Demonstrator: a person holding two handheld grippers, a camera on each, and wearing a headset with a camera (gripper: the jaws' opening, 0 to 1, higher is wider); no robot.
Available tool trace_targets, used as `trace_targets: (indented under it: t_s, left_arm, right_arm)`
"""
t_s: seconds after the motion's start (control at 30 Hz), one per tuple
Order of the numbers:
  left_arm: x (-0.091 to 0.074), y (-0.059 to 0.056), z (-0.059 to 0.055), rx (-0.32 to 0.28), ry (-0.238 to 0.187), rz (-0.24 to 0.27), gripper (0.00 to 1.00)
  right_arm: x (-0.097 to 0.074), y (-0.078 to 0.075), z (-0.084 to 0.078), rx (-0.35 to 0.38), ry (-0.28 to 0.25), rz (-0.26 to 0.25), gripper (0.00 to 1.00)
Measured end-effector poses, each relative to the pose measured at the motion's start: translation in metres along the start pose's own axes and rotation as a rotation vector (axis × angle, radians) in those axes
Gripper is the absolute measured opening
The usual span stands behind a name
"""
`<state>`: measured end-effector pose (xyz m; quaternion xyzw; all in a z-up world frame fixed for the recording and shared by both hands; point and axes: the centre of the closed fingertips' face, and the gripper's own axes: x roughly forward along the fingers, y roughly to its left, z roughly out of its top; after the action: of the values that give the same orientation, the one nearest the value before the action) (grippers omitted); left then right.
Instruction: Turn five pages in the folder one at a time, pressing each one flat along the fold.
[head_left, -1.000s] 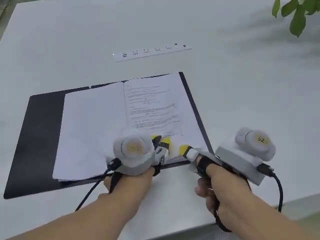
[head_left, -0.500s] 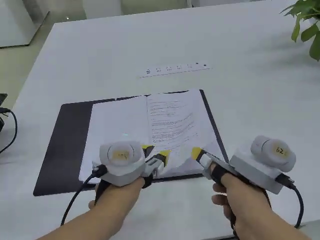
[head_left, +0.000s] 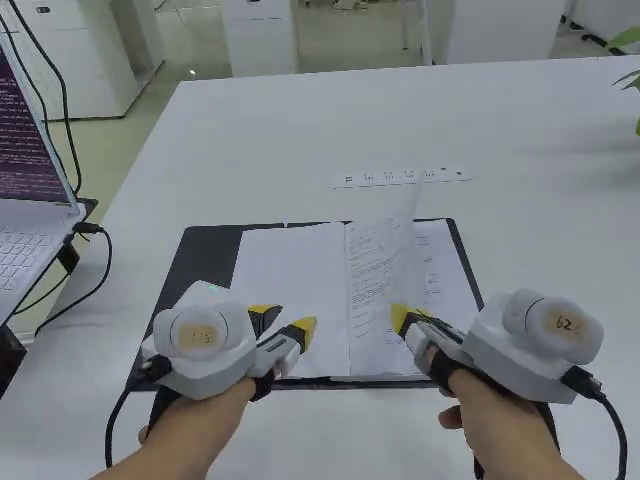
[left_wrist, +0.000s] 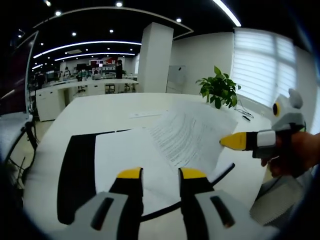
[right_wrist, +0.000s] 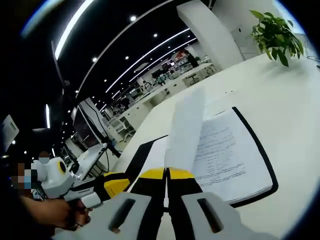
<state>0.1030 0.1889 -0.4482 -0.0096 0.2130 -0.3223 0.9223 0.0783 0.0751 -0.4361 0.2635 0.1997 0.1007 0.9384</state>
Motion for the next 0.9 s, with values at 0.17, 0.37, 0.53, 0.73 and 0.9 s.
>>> trace_targets:
  t_s: [0.17,0.37,0.53,0.73,0.9]
  left_arm:
    - [-0.019,0.020,0.001,-0.005,-0.013,0.040,0.27]
    - [-0.040,0.039,0.002,-0.014,-0.029,0.080,0.27]
    - [-0.054,0.051,0.001,-0.019,-0.037,0.106,0.28]
    - [-0.066,0.063,-0.004,-0.037,-0.041,0.134,0.28]
    - [-0.076,0.072,-0.011,-0.048,-0.042,0.153,0.27]
  right_arm:
    - [0.013,0.025,-0.006,-0.041,0.026,0.042,0.00]
    - [0.028,0.053,-0.017,-0.114,0.070,0.090,0.00]
    - [0.039,0.069,-0.029,-0.156,0.110,0.116,0.00]
    - [0.052,0.082,-0.049,-0.211,0.172,0.137,0.00]
    - [0.064,0.088,-0.070,-0.291,0.225,0.150,0.00]
